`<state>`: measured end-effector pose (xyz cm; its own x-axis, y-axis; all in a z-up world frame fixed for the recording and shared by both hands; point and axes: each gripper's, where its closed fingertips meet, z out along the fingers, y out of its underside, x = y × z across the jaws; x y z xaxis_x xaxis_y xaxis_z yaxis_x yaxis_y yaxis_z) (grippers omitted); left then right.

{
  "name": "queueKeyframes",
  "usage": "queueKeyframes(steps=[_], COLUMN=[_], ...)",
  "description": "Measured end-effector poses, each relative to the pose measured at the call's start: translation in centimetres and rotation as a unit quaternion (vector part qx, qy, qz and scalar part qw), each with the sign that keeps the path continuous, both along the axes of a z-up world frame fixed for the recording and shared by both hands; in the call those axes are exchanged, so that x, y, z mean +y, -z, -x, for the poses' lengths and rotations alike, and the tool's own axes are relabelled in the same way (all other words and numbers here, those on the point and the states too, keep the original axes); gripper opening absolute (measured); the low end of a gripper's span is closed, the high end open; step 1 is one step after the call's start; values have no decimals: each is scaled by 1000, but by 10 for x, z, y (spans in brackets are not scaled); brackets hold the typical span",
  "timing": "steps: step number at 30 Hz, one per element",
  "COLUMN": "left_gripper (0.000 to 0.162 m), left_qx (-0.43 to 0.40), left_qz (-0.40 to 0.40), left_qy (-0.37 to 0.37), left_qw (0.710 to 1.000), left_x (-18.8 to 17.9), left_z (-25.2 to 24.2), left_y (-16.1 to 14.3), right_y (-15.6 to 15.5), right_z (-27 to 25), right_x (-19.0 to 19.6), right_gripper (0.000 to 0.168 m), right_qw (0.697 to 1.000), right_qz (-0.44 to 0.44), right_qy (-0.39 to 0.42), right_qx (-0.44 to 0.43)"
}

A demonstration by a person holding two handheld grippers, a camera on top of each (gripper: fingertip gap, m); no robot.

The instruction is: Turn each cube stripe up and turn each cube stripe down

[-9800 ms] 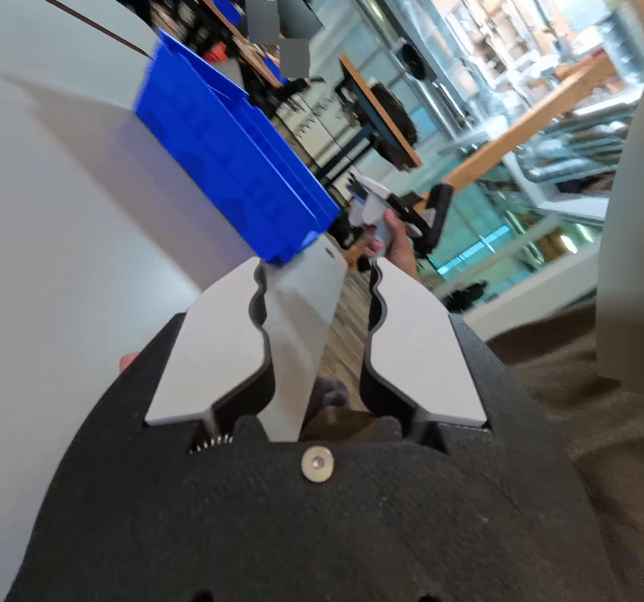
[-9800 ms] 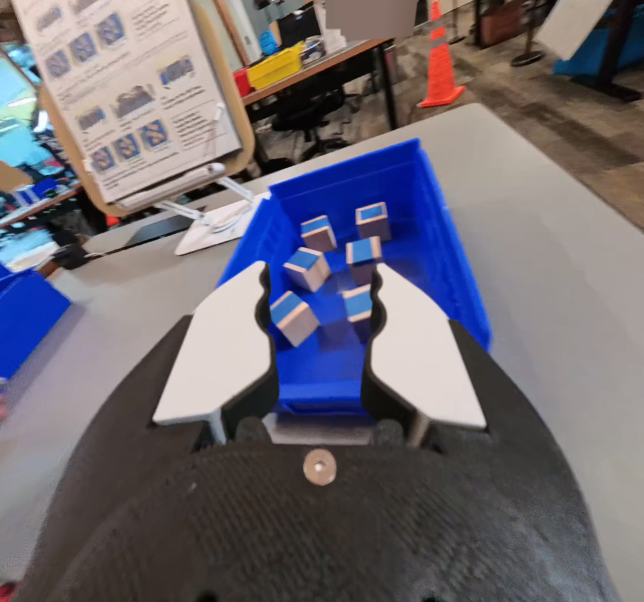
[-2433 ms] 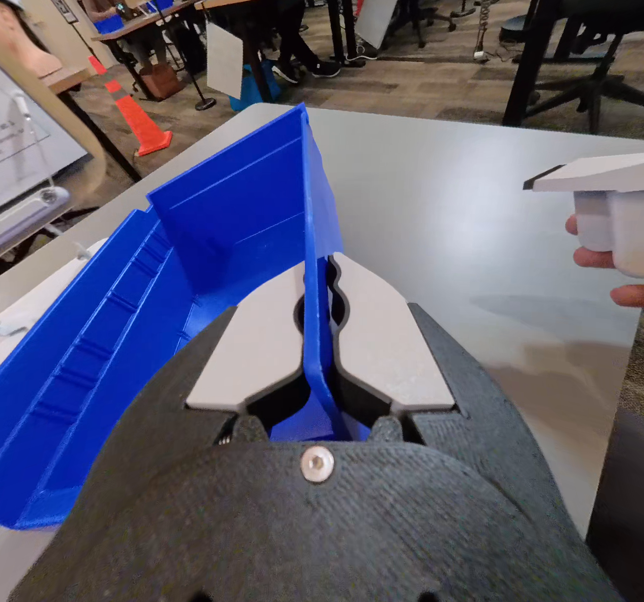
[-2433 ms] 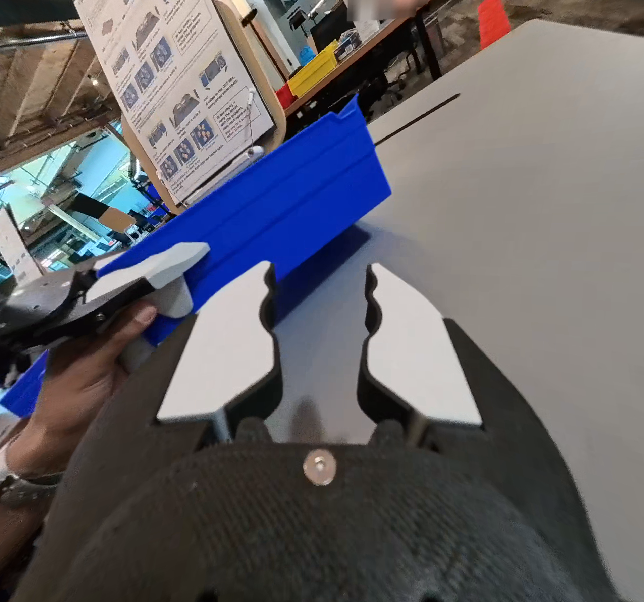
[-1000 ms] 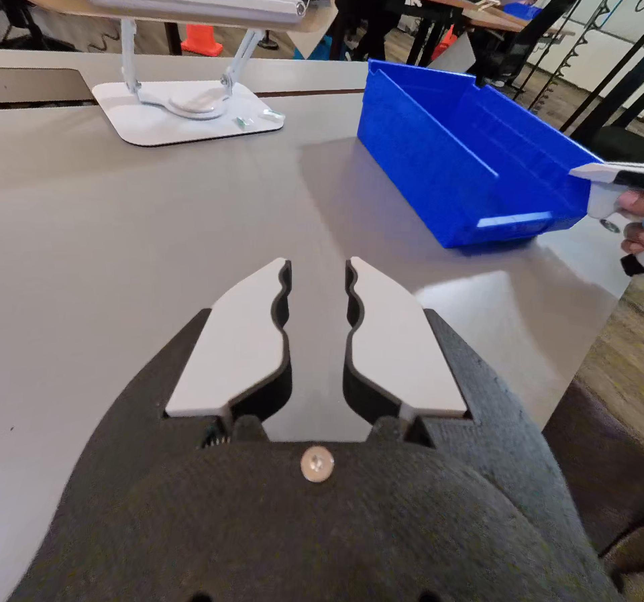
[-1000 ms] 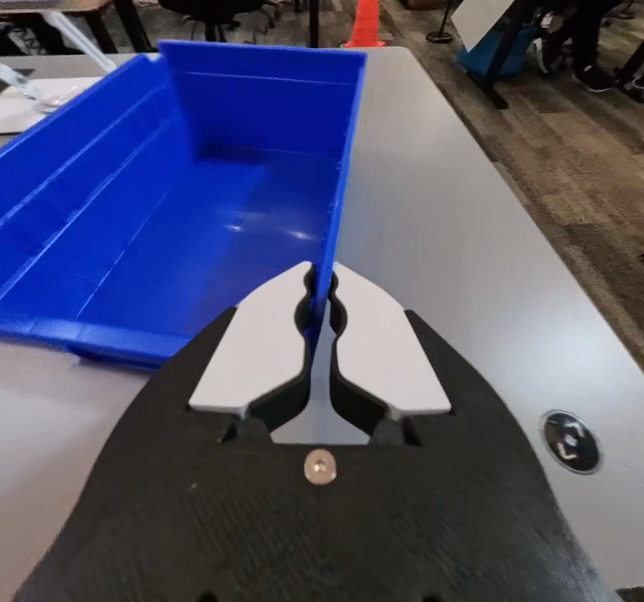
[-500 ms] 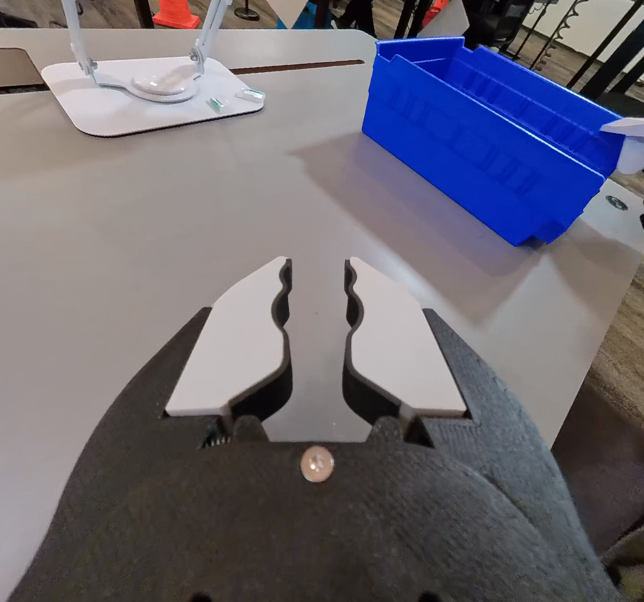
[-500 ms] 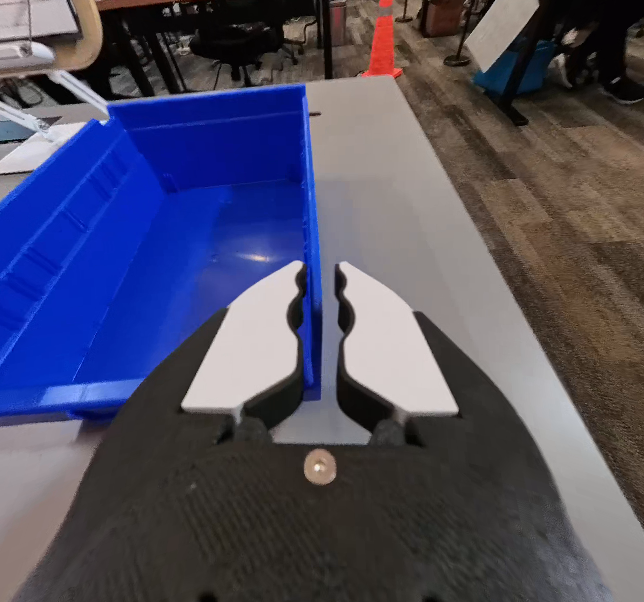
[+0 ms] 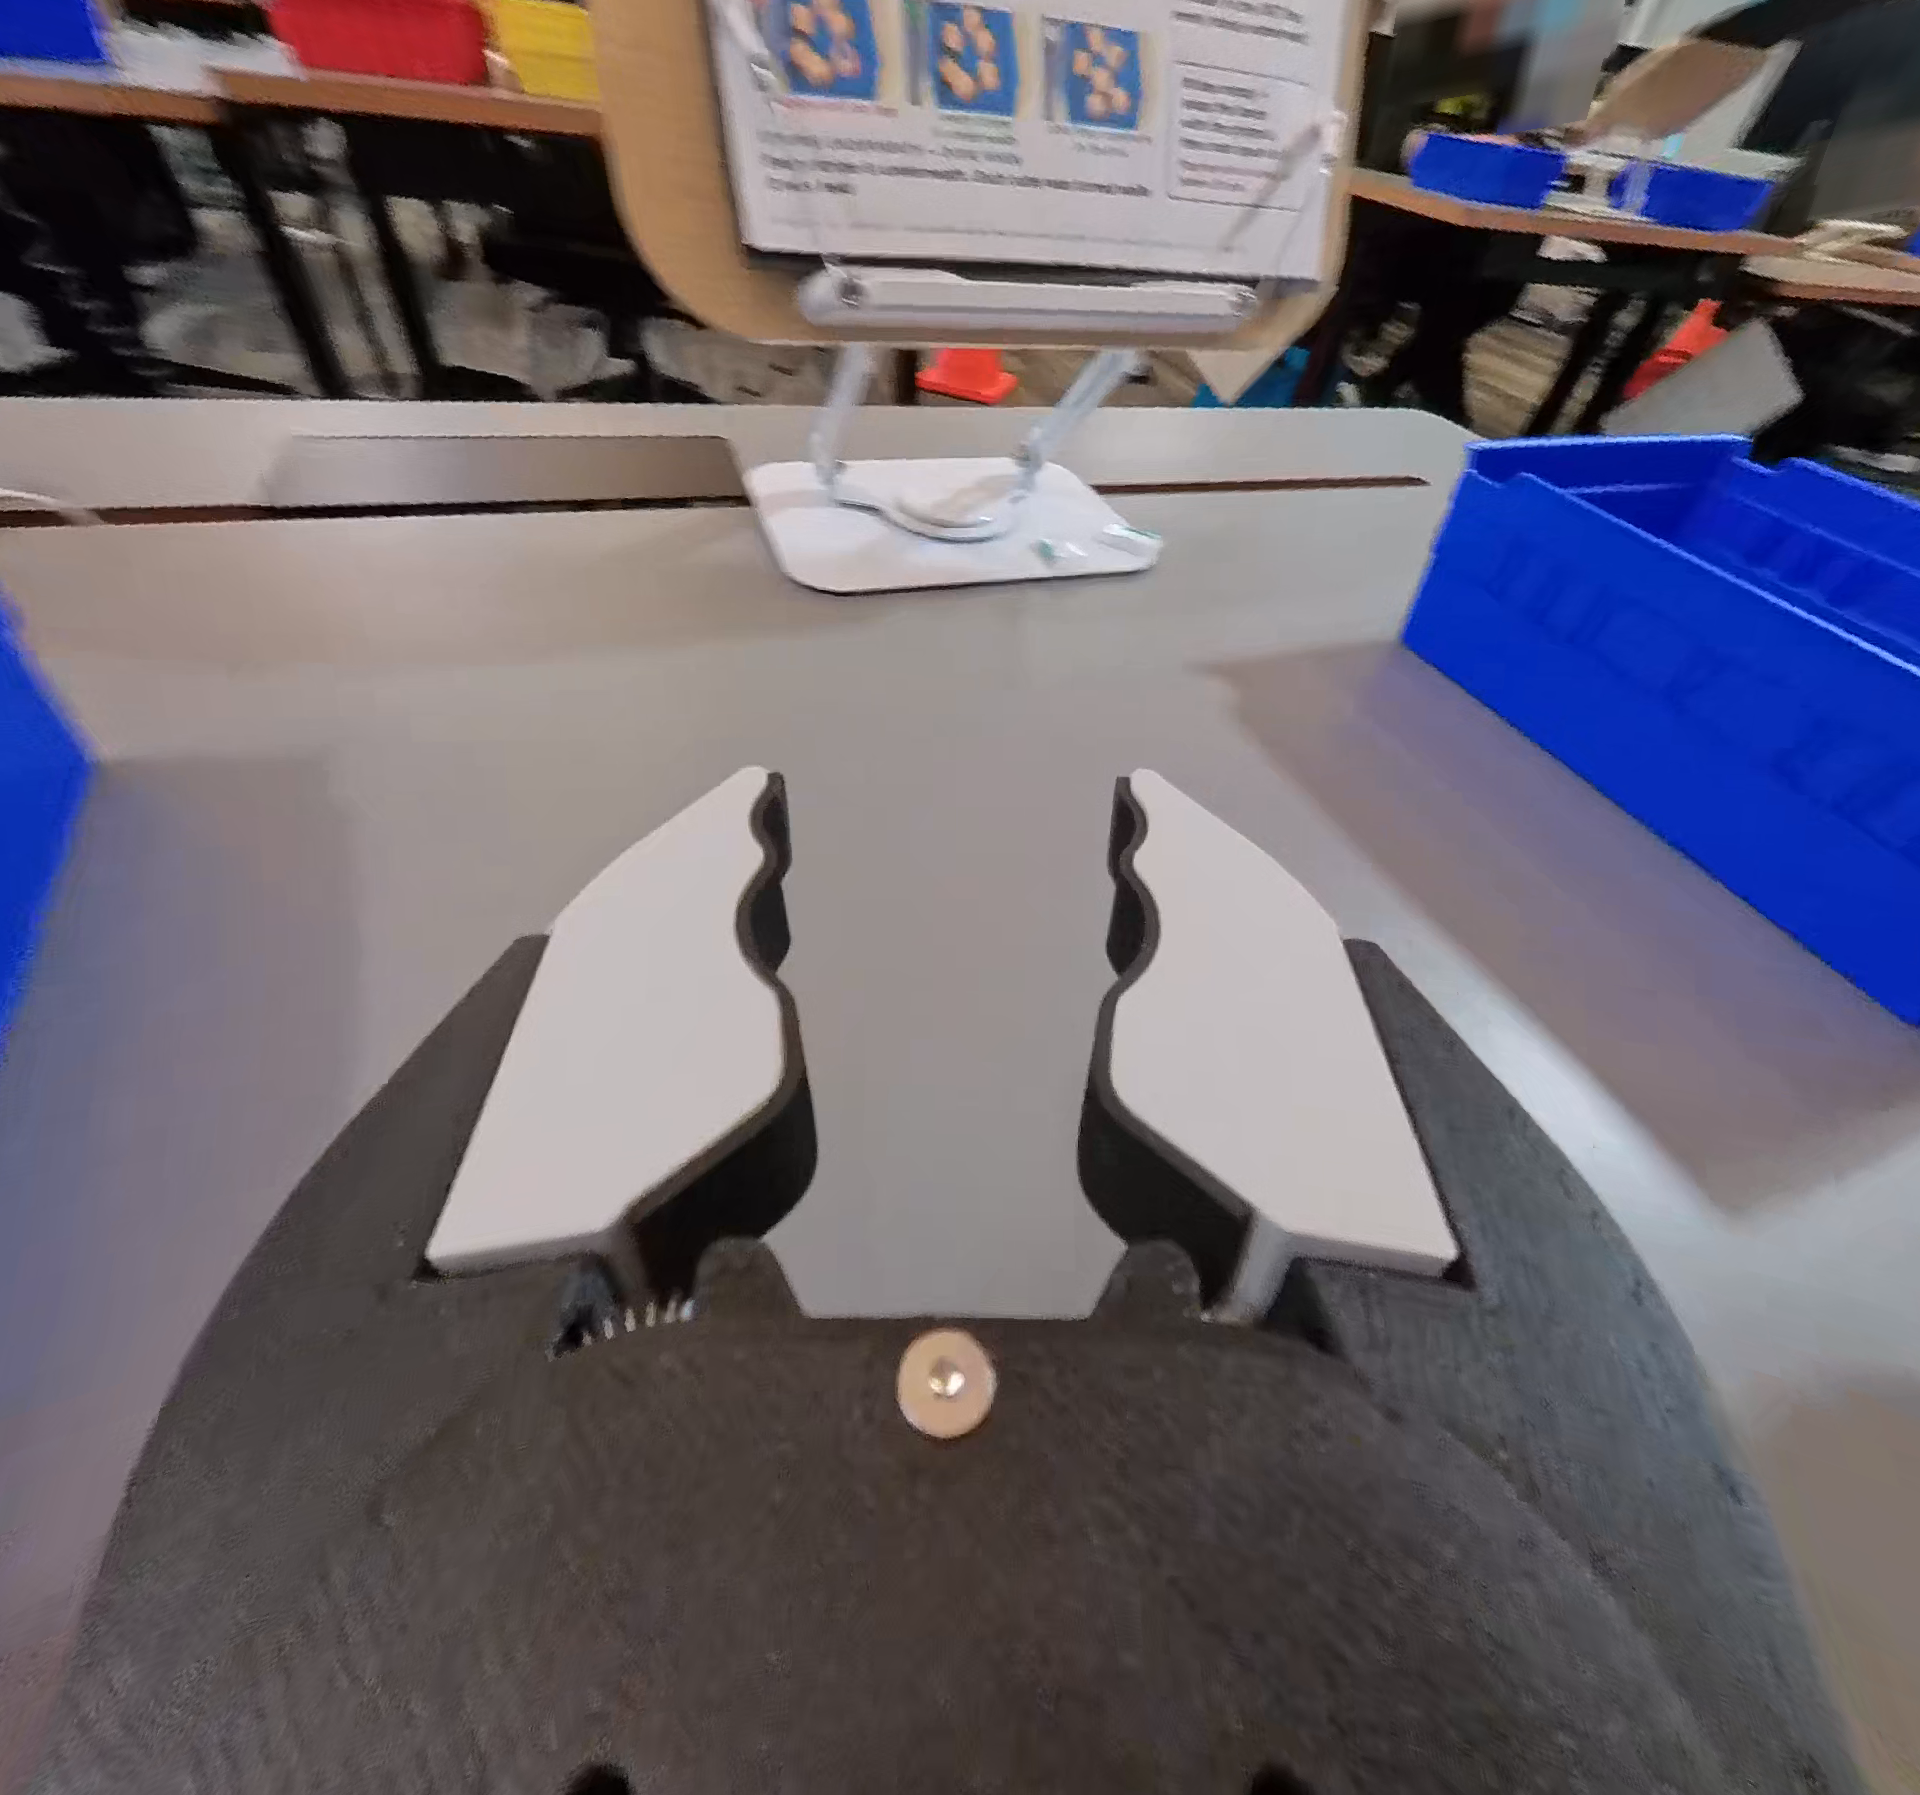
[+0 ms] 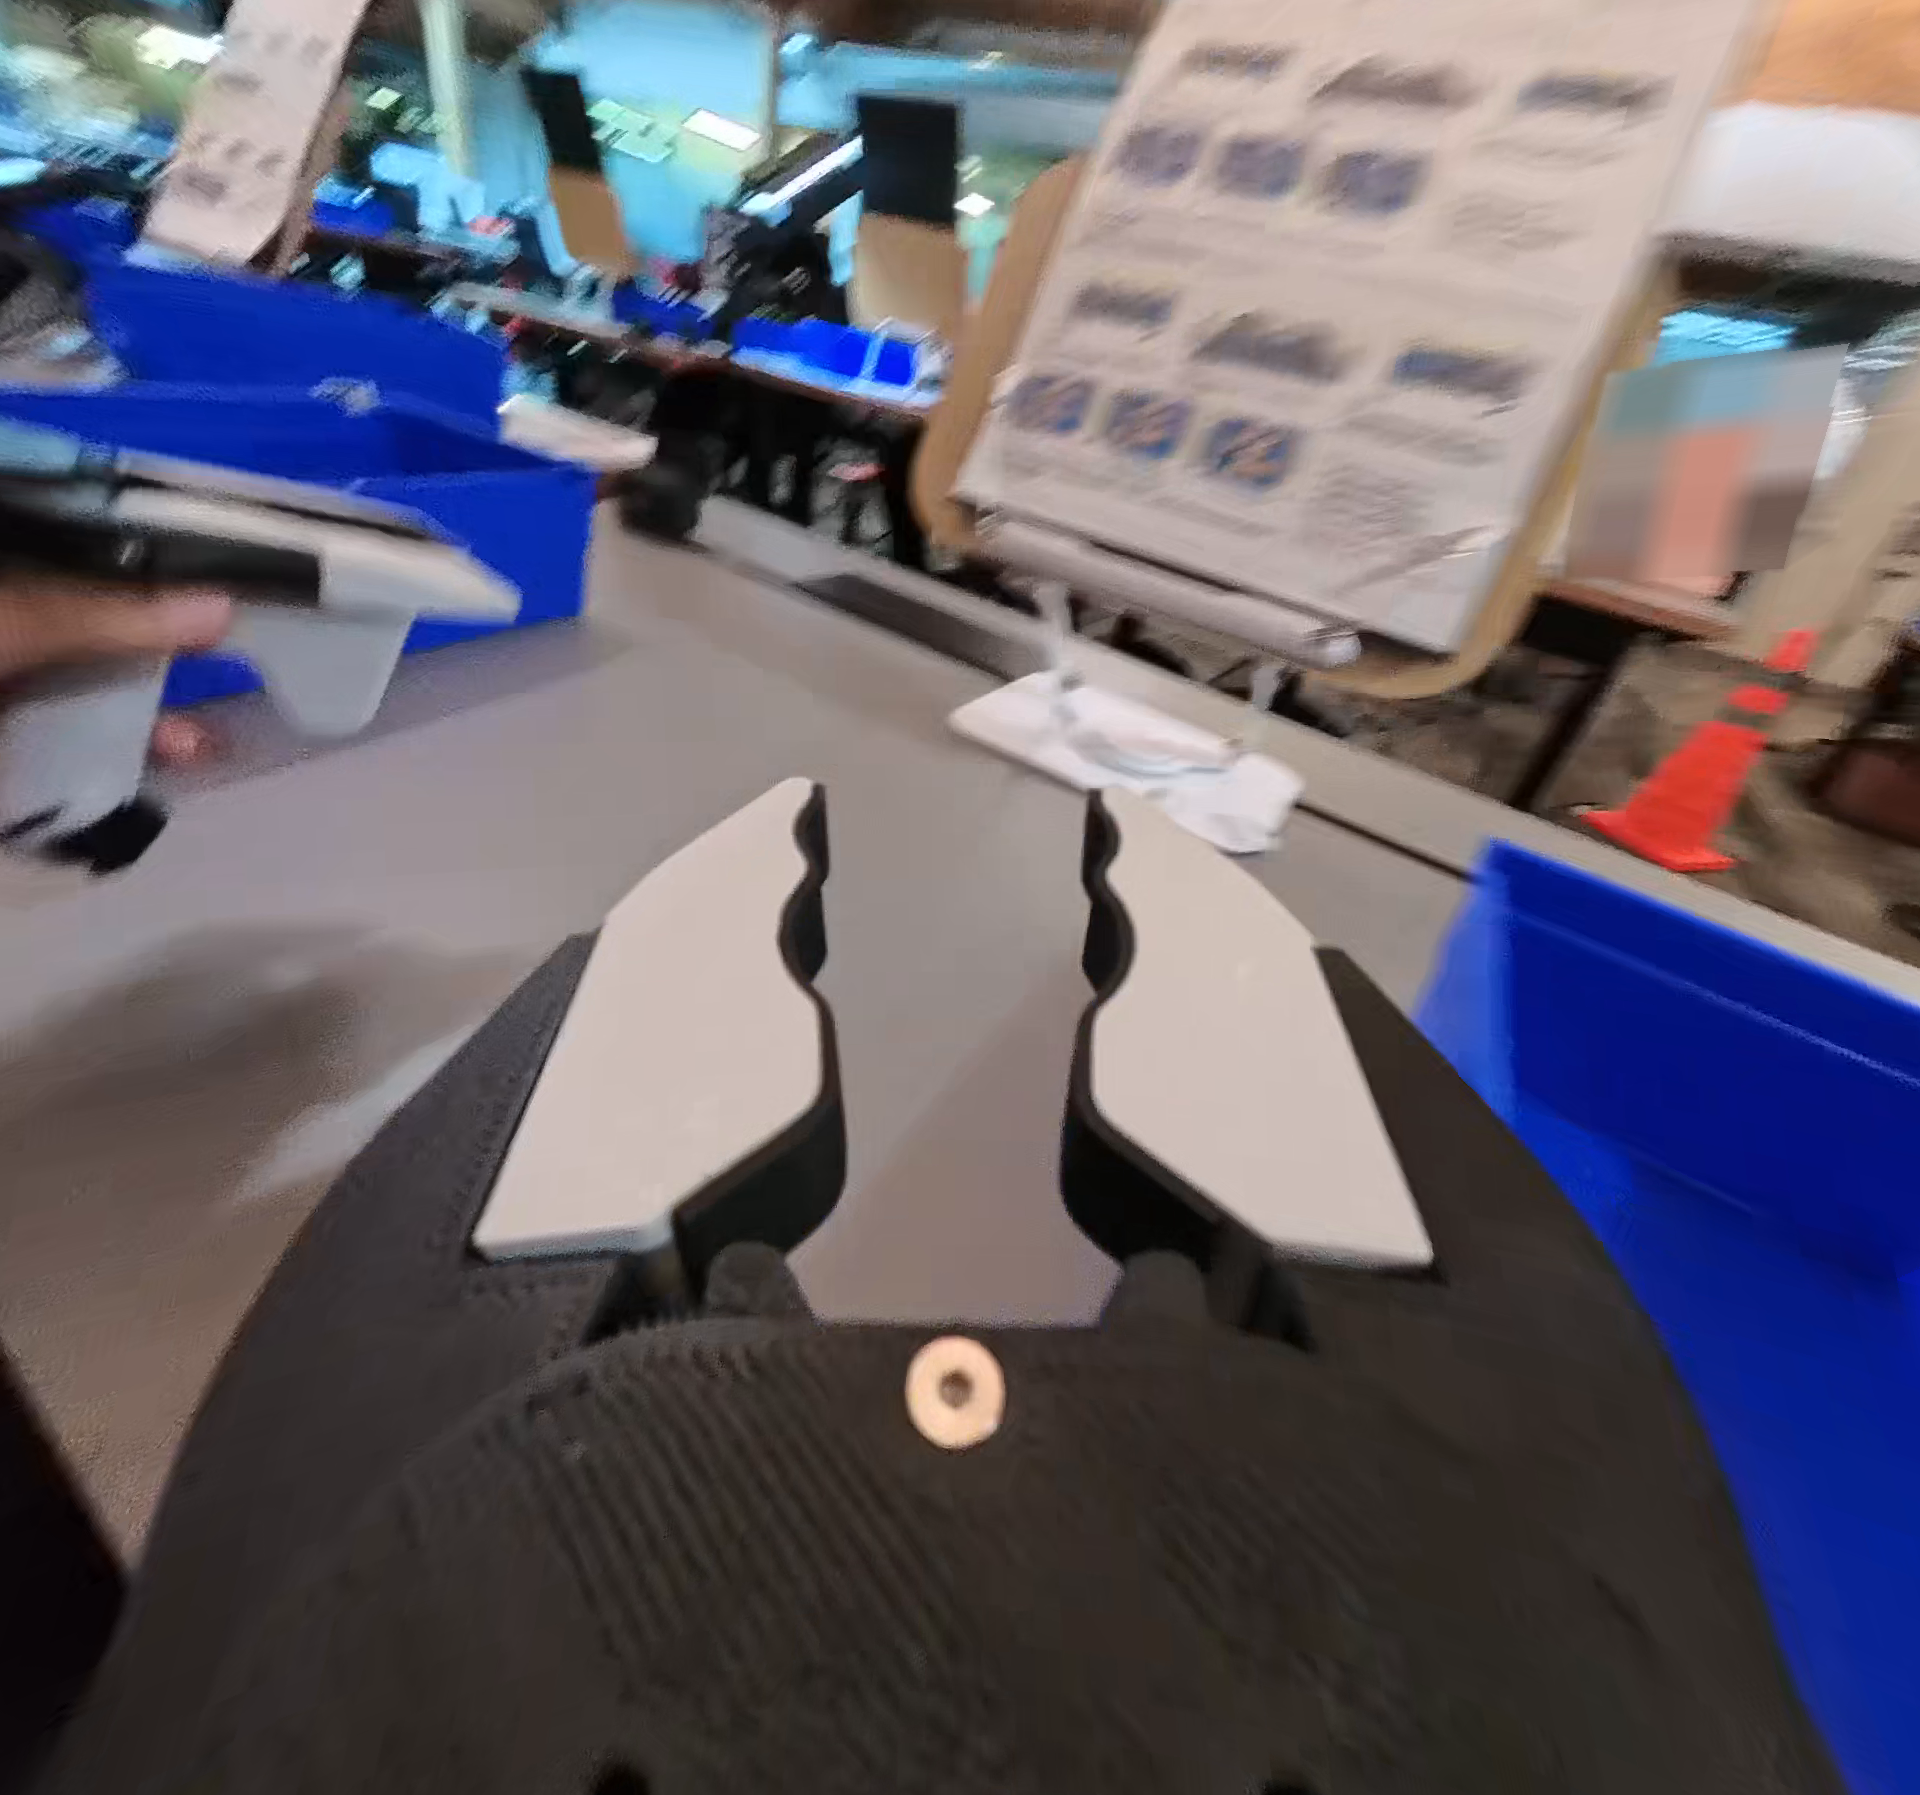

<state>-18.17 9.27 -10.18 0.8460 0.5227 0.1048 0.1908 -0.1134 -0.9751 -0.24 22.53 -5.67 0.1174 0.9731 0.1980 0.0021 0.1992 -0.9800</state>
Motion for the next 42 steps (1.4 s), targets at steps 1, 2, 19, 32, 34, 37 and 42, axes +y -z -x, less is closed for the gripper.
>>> queueKeyframes(steps=[1,2,19,32,34,37,42], left_gripper=[58,58,45,69,73,56,51], left_qx=[13,26,-284,-282,-294,-308,-289], left_qz=[-6,-18,127,332,347,334,331], left_qy=[-26,-53,-258,-291,-289,-270,-265], left_qw=[1000,998,914,852,843,849,859], left_x=[-14,-30,-213,-232,-236,-230,-226], left_z=[8,17,192,204,203,202,205], left_y=[-5,-13,44,93,101,104,92], right_y=[10,18,50,62,63,62,61], right_z=[12,19,65,43,37,29,18], right_x=[-14,-26,-58,-36,-30,-23,-12], right_gripper=[48,48,35,34,34,34,33], right_qw=[999,998,987,992,992,994,995], right_qz=[-7,-16,37,-51,-50,-41,-33], right_qy=[-25,-45,-142,-75,-64,-49,-30], right_qx=[-19,-31,-63,-91,-93,-92,-91])
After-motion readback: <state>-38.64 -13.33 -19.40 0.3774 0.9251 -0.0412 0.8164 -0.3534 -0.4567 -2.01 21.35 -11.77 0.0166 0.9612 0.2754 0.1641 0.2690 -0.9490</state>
